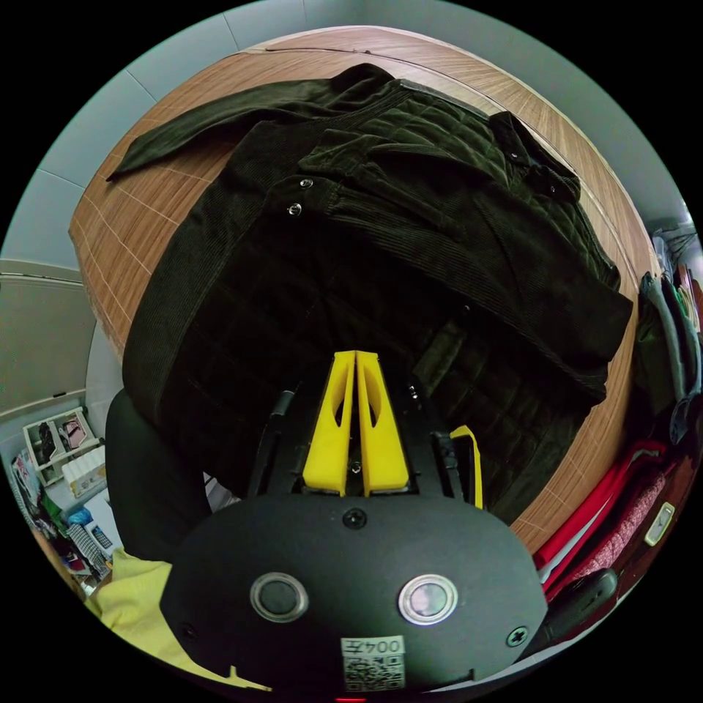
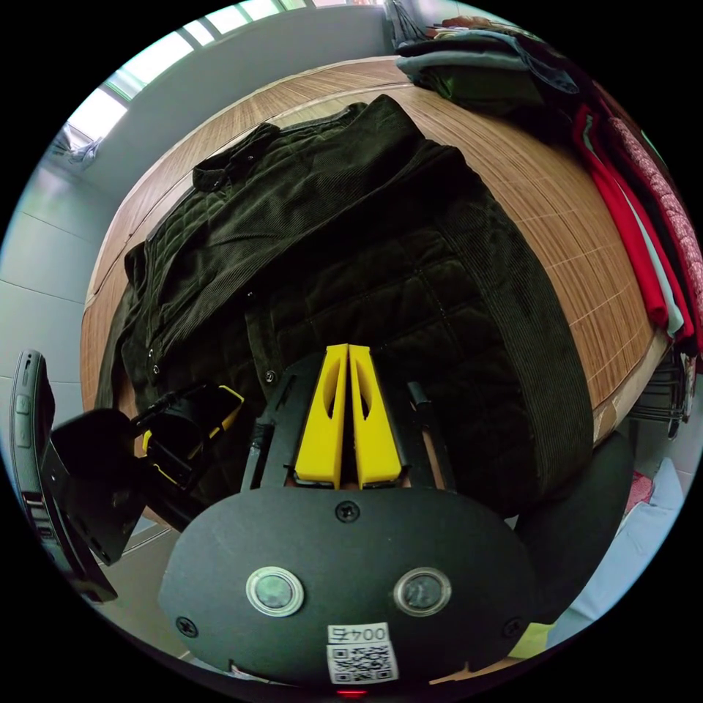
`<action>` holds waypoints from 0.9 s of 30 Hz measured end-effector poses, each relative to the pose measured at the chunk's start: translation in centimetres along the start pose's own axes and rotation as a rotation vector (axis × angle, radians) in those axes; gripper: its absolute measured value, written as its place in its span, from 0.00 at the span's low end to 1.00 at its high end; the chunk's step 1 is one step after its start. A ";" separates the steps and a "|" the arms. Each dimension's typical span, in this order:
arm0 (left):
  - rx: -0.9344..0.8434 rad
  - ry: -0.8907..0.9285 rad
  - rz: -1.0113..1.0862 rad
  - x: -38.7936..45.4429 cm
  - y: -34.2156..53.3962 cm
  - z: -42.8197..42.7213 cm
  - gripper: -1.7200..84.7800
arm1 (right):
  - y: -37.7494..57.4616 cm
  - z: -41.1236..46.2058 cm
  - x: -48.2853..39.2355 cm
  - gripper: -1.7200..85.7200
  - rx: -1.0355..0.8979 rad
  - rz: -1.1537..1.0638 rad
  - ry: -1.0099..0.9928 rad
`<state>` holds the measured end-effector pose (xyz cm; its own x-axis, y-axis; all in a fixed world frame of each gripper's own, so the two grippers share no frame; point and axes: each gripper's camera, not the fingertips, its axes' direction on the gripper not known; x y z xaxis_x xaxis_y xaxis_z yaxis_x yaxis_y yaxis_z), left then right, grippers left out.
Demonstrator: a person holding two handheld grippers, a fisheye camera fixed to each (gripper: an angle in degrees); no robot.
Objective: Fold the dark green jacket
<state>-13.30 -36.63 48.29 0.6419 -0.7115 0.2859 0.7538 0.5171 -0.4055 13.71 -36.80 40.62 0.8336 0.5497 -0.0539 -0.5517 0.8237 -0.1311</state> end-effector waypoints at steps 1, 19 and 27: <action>0.000 -0.001 0.000 0.0 0.0 0.0 0.02 | 0.0 0.0 0.0 0.01 0.000 0.000 -0.001; 0.005 -0.019 -0.004 0.1 1.1 -0.1 0.02 | -0.7 0.3 0.9 0.01 -0.003 -0.007 -0.026; 0.008 -0.004 -0.009 -0.2 1.4 -0.1 0.02 | -1.2 0.3 1.5 0.01 0.002 -0.016 -0.018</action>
<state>-12.36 -35.82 47.60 0.6354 -0.7144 0.2932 0.7608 0.5141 -0.3961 15.64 -36.94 40.98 0.8414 0.5393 -0.0342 -0.5387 0.8324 -0.1299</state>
